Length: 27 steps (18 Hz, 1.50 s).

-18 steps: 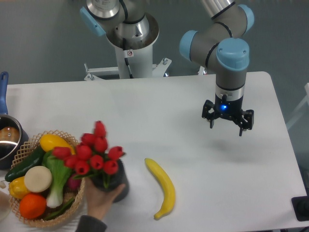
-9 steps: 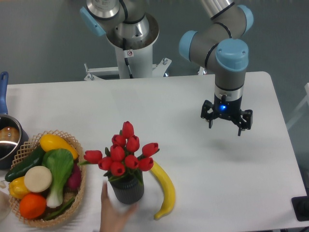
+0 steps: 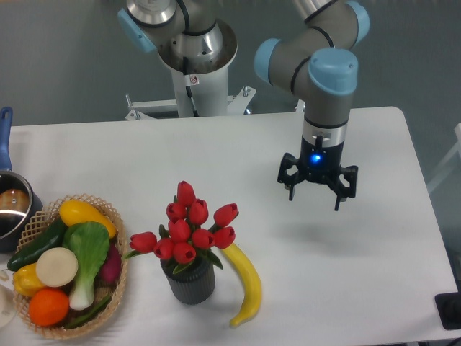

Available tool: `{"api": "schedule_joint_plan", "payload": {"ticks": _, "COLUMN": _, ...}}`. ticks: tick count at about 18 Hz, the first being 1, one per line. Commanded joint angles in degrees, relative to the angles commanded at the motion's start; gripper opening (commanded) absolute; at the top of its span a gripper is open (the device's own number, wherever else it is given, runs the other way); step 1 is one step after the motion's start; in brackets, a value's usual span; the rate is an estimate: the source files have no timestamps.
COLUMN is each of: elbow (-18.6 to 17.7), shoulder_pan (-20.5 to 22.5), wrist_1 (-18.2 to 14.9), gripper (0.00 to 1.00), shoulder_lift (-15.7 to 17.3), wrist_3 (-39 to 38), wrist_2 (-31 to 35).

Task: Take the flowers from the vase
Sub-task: 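Move the open gripper down toward the red tulip stems above the vase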

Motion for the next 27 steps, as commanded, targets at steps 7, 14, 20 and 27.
{"api": "schedule_joint_plan", "payload": {"ticks": 7, "elbow": -2.28, "shoulder_pan": -0.28, "wrist_1": 0.26, "gripper": 1.0, "shoulder_lift": -0.26, "wrist_3": 1.22, "wrist_2": -21.25}}
{"api": "schedule_joint_plan", "payload": {"ticks": 14, "elbow": -4.57, "shoulder_pan": -0.54, "wrist_1": 0.26, "gripper": 1.0, "shoulder_lift": -1.58, "wrist_3": 7.12, "wrist_2": -42.7}}
{"api": "schedule_joint_plan", "payload": {"ticks": 20, "elbow": -2.2, "shoulder_pan": -2.46, "wrist_1": 0.53, "gripper": 1.0, "shoulder_lift": -4.48, "wrist_3": 7.21, "wrist_2": -46.42}}
{"api": "schedule_joint_plan", "payload": {"ticks": 27, "elbow": -0.97, "shoulder_pan": -5.54, "wrist_1": 1.41, "gripper": 1.0, "shoulder_lift": -6.15, "wrist_3": 7.12, "wrist_2": -46.68}}
